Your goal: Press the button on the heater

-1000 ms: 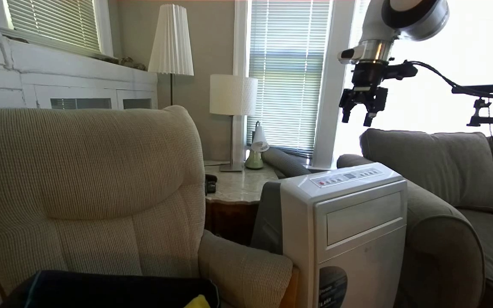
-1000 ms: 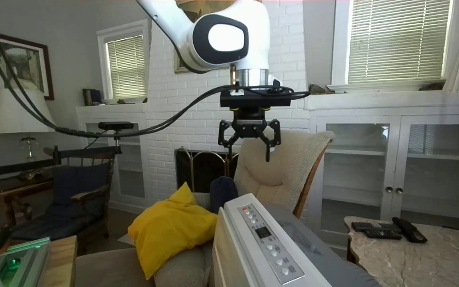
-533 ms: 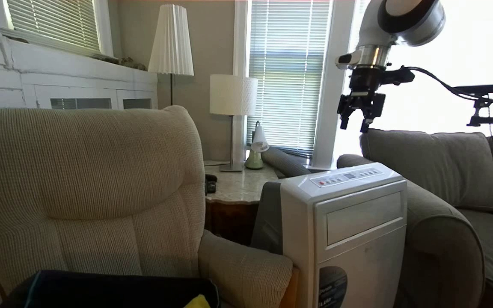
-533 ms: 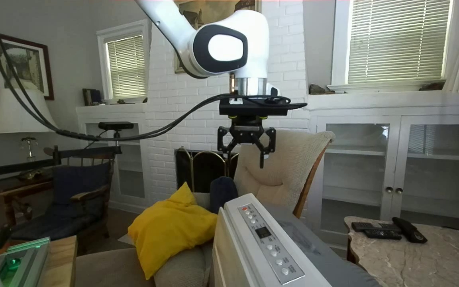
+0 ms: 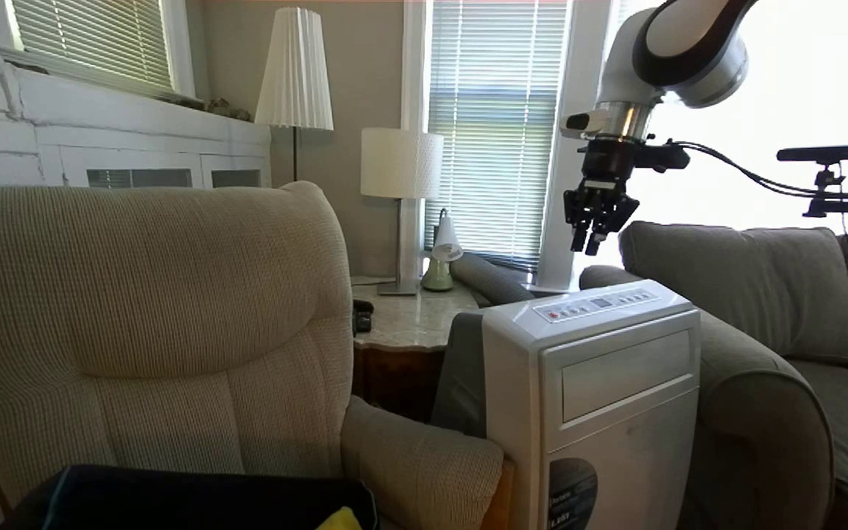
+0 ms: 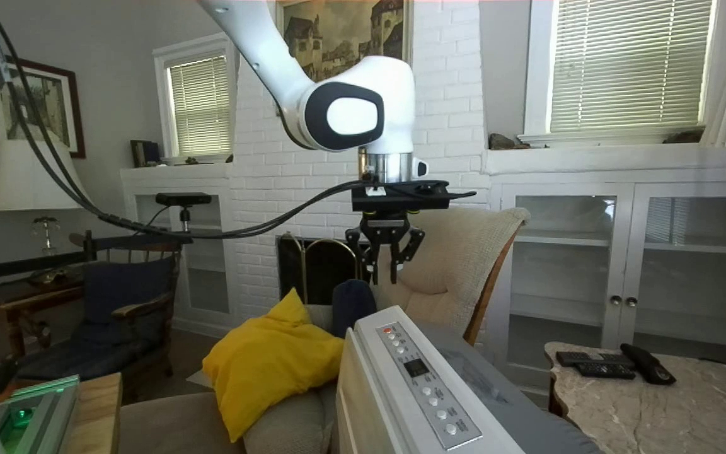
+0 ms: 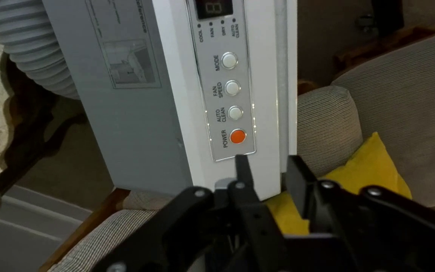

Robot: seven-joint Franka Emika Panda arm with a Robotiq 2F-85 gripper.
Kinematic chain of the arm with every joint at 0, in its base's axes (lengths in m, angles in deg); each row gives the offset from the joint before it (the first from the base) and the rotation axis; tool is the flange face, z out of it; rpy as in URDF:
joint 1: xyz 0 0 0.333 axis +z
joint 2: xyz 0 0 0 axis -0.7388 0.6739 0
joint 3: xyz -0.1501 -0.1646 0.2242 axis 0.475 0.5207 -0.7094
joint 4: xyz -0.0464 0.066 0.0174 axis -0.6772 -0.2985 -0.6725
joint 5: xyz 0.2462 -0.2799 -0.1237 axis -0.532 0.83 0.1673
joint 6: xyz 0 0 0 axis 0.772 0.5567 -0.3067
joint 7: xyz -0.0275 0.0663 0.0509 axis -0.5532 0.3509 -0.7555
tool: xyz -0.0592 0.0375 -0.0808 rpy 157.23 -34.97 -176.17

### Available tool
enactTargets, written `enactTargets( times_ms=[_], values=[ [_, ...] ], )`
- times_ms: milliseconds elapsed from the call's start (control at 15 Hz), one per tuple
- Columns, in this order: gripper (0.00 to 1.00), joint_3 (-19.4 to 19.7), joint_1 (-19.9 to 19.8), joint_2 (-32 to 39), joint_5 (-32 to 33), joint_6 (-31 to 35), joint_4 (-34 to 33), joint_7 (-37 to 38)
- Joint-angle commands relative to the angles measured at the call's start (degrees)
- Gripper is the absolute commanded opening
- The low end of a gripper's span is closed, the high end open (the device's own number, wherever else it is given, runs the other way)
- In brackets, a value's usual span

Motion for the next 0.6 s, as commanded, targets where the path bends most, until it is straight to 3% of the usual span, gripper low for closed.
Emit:
enactTargets(
  times_ms=[0, 533],
  values=[
    [0.02, -1.6, -0.6, 3.0, -0.2, 3.3, -1.1, -2.9],
    [0.00, -3.7, -0.8, 8.9, 2.5, 7.4, -3.0, -1.9]
  ],
)
